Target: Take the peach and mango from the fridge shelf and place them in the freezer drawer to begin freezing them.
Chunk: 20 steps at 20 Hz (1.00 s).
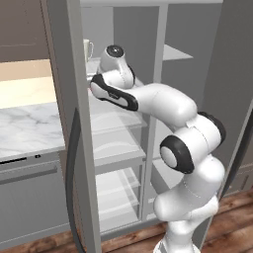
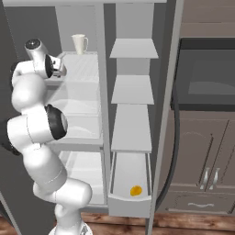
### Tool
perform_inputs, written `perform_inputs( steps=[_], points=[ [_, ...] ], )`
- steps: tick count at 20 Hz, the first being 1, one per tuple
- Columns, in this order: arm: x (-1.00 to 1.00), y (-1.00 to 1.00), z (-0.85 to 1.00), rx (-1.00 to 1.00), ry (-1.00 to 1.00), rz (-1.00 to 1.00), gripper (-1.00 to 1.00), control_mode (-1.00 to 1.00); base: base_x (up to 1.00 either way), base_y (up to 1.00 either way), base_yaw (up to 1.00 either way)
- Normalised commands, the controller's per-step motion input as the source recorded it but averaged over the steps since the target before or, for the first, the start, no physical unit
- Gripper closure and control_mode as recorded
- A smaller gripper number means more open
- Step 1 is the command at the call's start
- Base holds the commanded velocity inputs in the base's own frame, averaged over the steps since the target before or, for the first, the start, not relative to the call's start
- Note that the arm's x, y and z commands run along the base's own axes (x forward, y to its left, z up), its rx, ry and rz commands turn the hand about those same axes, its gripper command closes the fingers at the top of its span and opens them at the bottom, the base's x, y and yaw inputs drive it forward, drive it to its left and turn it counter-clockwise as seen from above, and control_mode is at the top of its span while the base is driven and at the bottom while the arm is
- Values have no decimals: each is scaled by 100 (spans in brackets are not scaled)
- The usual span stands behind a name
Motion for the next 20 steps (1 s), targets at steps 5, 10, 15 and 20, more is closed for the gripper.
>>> perform_inputs(
  steps=[5, 10, 15, 20],
  points=[
    [31, 25, 0, 0, 0, 0, -100, -100, 0, 0, 0],
    [32, 16, -3, 0, 0, 0, -100, -100, 0, 0, 0],
    [46, 5, -11, -3, 0, 0, -100, -100, 0, 0, 0],
    [40, 0, -10, -2, 0, 0, -100, -100, 0, 0, 0]
  ],
)
